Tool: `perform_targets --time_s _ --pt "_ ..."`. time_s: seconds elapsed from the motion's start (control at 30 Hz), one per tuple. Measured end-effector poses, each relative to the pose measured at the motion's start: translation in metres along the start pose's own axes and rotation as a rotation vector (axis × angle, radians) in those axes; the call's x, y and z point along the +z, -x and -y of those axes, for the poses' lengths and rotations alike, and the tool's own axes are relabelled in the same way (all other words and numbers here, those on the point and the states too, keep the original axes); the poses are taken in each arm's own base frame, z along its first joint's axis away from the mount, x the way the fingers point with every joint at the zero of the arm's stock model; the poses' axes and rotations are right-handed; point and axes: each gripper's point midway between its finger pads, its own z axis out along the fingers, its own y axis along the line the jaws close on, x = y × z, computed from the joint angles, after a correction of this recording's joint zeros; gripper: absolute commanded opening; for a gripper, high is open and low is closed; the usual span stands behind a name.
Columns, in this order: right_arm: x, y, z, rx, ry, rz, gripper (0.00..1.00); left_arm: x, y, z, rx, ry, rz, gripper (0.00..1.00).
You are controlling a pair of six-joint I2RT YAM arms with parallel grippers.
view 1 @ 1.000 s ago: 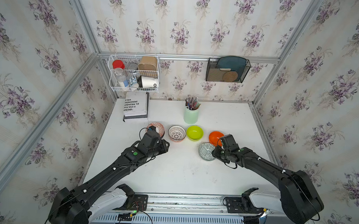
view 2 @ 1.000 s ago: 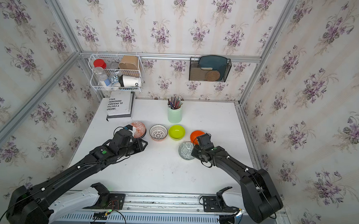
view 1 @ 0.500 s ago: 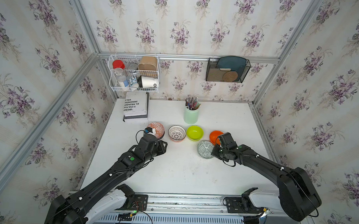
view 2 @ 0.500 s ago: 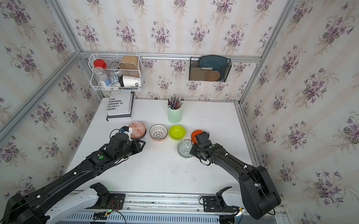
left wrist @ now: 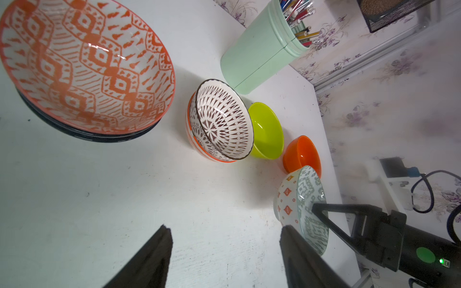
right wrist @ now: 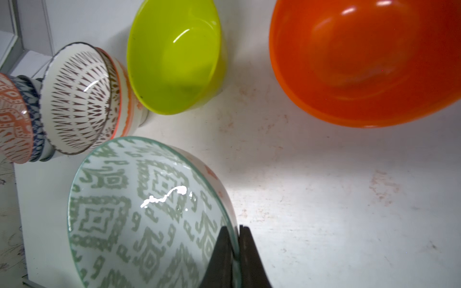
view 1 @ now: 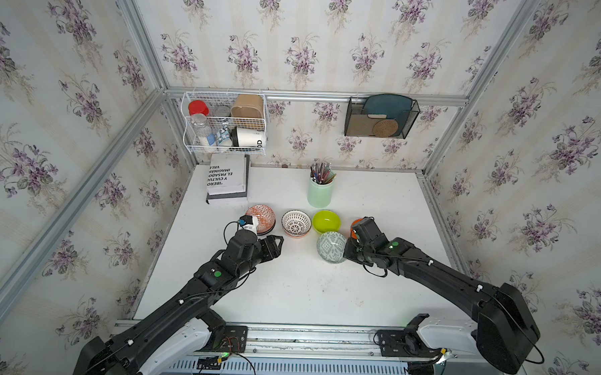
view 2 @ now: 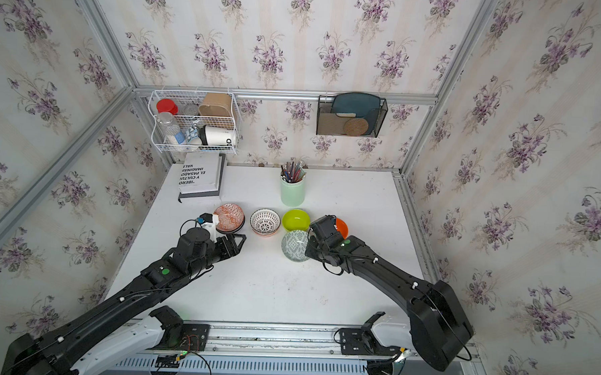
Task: Stack the bowls
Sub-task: Pick up the bowl from the center of the board, then place the bowl on the bowl.
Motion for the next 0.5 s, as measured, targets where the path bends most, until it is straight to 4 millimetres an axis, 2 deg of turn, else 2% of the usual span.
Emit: perform_targets --time_s 0.1,0.27,0.5 --pt "-0.007 0.01 -0.022 -0.018 0.029 0.015 0.0 -0.005 0.01 0.01 0.011 -0.017 0.018 0.92" --pt "-0.014 0.042 -0.061 -0.046 0.057 0.063 0.0 -0.013 0.014 0.018 0.062 -0.03 0.013 0.92" --pt "-0.007 0.079 -0.114 -0.11 0.083 0.095 0.0 -0.032 0.017 0.001 0.077 -0.008 0.102 0.93"
